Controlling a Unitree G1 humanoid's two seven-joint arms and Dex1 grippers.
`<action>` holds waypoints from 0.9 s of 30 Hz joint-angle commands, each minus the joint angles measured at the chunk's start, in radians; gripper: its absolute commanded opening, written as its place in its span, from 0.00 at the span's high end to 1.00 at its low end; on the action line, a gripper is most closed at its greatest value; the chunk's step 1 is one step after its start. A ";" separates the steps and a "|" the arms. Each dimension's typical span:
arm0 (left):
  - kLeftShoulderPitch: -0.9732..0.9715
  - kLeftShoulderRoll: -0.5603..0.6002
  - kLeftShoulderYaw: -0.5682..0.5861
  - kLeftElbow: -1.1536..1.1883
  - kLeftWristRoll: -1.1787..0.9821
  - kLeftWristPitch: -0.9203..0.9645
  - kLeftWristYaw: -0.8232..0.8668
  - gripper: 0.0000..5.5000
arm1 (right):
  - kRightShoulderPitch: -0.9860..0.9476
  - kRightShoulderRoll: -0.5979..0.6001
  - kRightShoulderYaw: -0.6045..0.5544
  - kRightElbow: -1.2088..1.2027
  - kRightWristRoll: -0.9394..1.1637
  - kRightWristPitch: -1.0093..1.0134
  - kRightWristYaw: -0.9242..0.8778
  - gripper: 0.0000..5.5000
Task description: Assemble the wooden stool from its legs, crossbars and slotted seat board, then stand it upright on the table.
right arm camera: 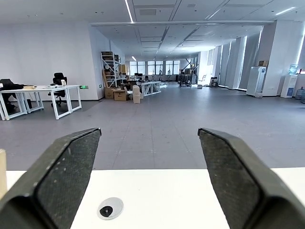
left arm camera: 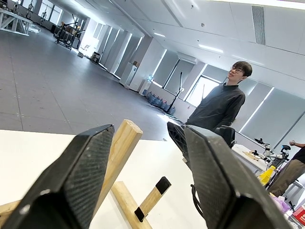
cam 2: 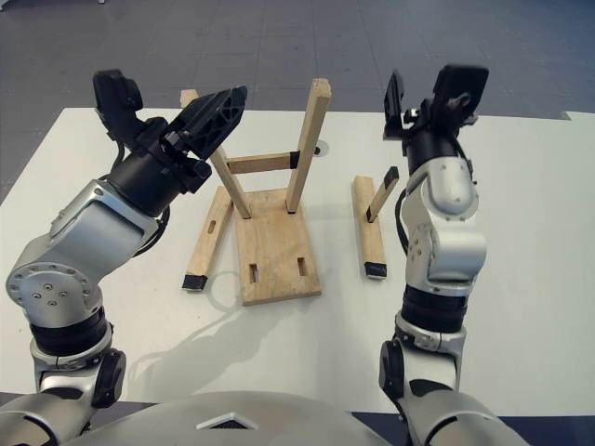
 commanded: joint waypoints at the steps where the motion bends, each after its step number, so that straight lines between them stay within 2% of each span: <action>1: -0.012 -0.005 0.001 0.002 0.009 0.006 0.007 0.50 | -0.035 -0.027 -0.018 0.087 0.020 0.106 0.018 0.31; 5: -0.014 -0.008 0.005 0.003 0.007 0.008 0.010 0.50 | -0.055 -0.006 -0.026 0.033 0.038 0.188 0.000 0.31; 7: -0.015 -0.004 0.008 0.006 0.006 0.011 0.009 0.50 | -0.136 0.010 -0.048 -0.048 0.076 0.197 -0.018 0.31; 9: -0.018 -0.001 0.009 0.005 0.004 0.014 0.010 0.50 | -0.285 -0.023 -0.071 -0.114 0.077 0.189 -0.046 0.38; 12: -0.019 -0.002 0.006 0.002 0.003 0.016 0.012 0.50 | -0.409 -0.061 -0.082 -0.159 0.066 0.188 -0.073 0.38; 14: -0.016 -0.001 0.006 0.000 0.002 0.016 0.013 0.50 | -0.301 -0.041 -0.060 -0.133 0.055 0.217 -0.073 0.38; 17: -0.012 -0.002 0.009 -0.003 -0.002 0.014 0.015 0.50 | 0.042 0.036 -0.008 -0.036 0.039 0.246 -0.068 0.38; 19: -0.020 -0.001 0.011 0.005 -0.004 0.015 0.010 0.50 | 0.186 0.078 -0.003 -0.015 0.036 0.232 -0.073 0.38; 22: -0.030 0.002 0.016 0.016 -0.005 0.015 0.005 0.50 | 0.246 0.119 -0.022 -0.041 0.045 0.188 -0.081 0.38; 27: -0.020 -0.022 0.000 0.011 0.014 0.006 0.010 0.50 | 0.190 0.138 -0.034 -0.088 0.059 0.171 -0.084 0.38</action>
